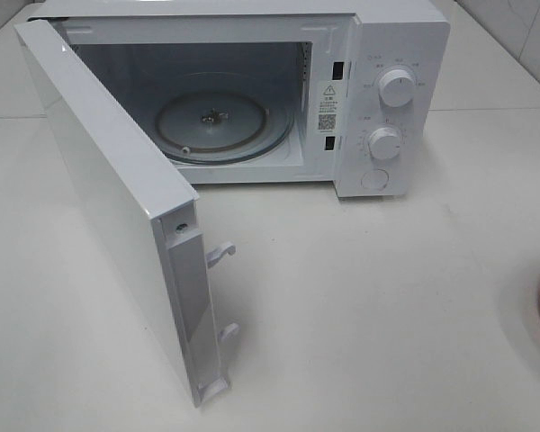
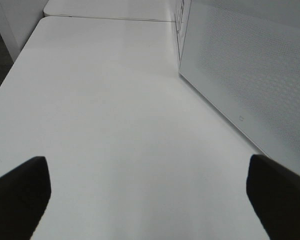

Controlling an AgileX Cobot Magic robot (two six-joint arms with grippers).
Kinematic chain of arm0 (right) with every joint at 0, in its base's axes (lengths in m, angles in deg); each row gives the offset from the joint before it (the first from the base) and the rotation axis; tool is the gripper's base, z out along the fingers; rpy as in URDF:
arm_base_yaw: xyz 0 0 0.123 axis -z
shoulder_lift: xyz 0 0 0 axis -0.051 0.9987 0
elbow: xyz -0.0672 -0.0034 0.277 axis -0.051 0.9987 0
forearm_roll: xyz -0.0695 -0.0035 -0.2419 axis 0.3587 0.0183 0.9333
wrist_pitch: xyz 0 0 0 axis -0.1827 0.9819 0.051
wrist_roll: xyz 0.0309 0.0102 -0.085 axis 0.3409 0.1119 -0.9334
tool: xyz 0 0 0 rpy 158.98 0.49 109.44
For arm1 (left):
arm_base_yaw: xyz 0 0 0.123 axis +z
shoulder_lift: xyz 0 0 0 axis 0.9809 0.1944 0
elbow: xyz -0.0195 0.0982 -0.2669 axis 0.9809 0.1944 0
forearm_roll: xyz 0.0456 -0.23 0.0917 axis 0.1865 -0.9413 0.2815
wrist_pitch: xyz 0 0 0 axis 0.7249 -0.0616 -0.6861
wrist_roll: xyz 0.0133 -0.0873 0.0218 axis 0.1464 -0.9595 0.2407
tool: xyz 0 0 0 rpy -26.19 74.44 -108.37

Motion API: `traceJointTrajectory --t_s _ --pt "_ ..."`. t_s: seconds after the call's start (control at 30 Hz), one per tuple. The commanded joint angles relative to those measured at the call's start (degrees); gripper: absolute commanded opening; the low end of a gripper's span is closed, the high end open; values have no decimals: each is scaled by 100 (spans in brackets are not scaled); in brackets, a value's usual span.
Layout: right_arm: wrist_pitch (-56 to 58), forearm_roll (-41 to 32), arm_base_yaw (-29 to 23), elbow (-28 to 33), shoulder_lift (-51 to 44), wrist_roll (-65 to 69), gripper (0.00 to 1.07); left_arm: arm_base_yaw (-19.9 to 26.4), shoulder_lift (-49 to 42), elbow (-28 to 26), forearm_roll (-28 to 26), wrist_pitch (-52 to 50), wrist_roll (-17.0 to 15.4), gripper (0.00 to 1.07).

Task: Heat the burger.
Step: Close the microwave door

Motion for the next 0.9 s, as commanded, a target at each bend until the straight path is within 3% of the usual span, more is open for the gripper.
traceJointTrajectory --t_s 0.03,0.17,0.27,0.37,0.53,0.9 --pt "34 -17 11 160 -521 -46 78 29 -34 0 -11 -92 -34 102" --pt "-6 -17 40 304 -951 -69 77 29 -34 0 -11 -92 -34 102" --pt "-160 0 458 533 -1616 -69 77 29 -34 0 -11 -92 -34 102" --pt "-223 -11 556 550 -1719 -69 77 29 -34 0 -11 -92 -34 102" --pt "-590 -201 1312 751 -2532 -115 76 29 -34 0 -11 -92 -34 102" --pt "-539 -504 1988 814 -3455 -447 76 29 -34 0 -11 -92 -34 102"
